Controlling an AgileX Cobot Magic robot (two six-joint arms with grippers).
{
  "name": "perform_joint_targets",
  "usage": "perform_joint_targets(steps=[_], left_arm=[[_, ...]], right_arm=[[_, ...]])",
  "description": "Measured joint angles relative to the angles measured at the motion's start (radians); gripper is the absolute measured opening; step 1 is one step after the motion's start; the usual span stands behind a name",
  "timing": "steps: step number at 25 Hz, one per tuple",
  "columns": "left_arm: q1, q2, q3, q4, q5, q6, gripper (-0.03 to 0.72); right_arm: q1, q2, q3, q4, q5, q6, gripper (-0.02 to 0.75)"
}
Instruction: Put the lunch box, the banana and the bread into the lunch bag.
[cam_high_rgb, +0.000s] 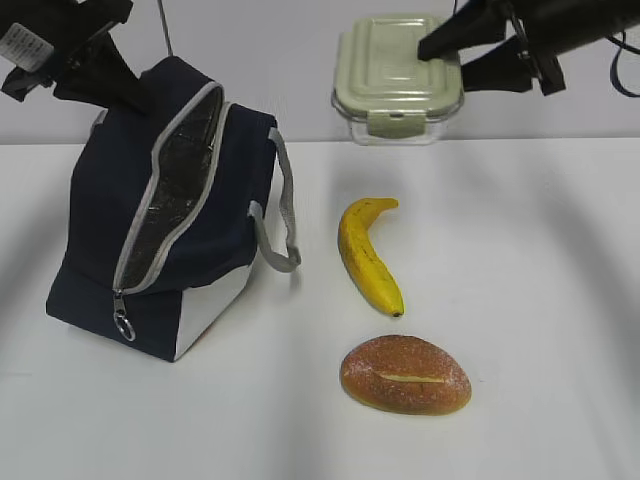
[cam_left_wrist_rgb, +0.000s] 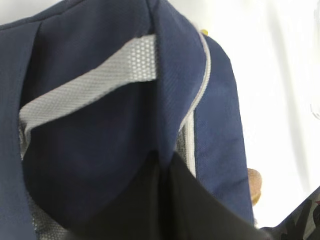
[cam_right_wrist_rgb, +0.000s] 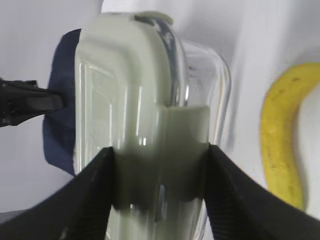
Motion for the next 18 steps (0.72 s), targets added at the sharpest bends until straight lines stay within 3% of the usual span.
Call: perform_joint_targets(steps=[11,18], left_arm=[[0.000,0.000,0.000,-0.003,0.009,0.000,-0.003],[0.000,0.000,0.000,-0.021,0.016,0.000,-0.003]], right_arm=[[0.264,-0.024,-0.041,-0.004,0.025,0.088,0.382],[0.340,0.019,-0.052,0.000,0.000,0.114,0.382]])
